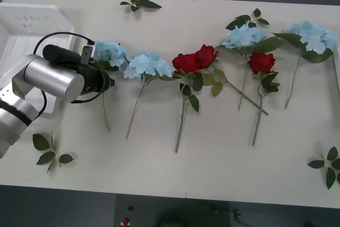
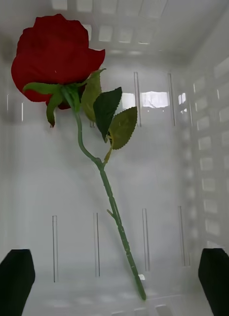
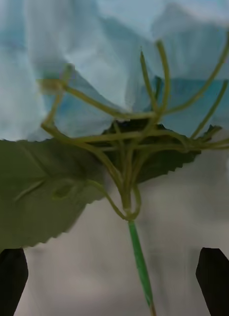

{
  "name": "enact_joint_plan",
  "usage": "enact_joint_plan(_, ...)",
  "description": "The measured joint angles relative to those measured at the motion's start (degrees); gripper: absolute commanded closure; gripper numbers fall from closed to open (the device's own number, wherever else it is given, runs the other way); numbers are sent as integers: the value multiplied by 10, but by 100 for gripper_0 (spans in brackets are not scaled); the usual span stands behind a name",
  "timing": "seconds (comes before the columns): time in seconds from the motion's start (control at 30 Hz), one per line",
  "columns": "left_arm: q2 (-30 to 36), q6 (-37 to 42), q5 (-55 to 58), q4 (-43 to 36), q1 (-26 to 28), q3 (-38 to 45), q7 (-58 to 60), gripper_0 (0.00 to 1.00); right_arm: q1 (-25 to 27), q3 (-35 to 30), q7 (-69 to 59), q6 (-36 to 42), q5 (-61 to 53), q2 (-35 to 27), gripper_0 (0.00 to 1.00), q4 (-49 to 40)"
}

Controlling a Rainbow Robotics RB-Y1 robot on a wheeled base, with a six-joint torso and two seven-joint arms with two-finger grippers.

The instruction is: Put the red flowers into the right box and the blue flowers into the left box

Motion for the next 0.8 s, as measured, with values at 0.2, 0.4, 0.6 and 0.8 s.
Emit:
enact_joint_plan(0.2, -22, 0, -25, 3, 0, 0, 0, 79, -3, 0, 0, 27, -33, 0, 0, 0)
enact_joint_plan(0.4, -27, 0, -31, 3, 0, 0, 0, 100, -6, -12, 0, 77, -63, 2, 0, -32)
enact_joint_plan(0.6, -23, 0, -17, -2, 0, 0, 0, 100, -8, -28, -25, 60, 14, 51, 0, -108)
enact_joint_plan(0.8, 32, 0, 71, -80, 6, 5, 0, 100, -54, -21, -152, 60, 118, 122, 0, -127)
